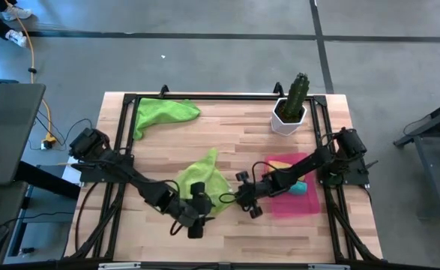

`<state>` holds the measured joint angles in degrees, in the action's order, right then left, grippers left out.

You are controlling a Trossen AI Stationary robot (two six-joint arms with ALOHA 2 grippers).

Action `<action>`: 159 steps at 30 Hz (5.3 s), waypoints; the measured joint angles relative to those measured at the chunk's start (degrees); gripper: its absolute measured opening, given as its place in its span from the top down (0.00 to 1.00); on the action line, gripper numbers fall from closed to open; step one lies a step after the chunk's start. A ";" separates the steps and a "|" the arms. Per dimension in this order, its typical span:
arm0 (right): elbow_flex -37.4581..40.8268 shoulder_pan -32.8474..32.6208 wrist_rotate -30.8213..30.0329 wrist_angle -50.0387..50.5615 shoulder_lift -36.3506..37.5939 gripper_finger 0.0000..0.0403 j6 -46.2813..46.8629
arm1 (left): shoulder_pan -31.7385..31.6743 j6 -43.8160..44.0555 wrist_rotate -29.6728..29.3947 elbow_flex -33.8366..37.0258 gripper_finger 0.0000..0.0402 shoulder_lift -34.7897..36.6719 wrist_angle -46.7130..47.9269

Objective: Roll microfiber towels into tight, uniform cylinder then place into a basket
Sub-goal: Fold the bottom light green microfiber towel

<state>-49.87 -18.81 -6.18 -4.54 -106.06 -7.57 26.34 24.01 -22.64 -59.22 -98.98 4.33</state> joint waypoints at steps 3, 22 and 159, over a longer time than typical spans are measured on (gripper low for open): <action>0.00 -0.47 0.40 0.09 -0.02 0.96 0.48 | 1.17 -0.09 -0.78 0.00 0.53 0.00 -0.84; -25.11 -1.90 -2.98 38.66 7.81 1.00 15.53 | 1.02 -11.26 -10.13 0.00 0.53 0.00 -6.36; -54.36 -3.31 -39.77 74.44 7.91 1.00 16.82 | -7.97 4.74 -27.88 -2.39 0.99 5.80 18.66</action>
<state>-104.23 -22.12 -45.96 69.91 -98.15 9.25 18.36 28.75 -50.52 -61.61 -93.18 22.99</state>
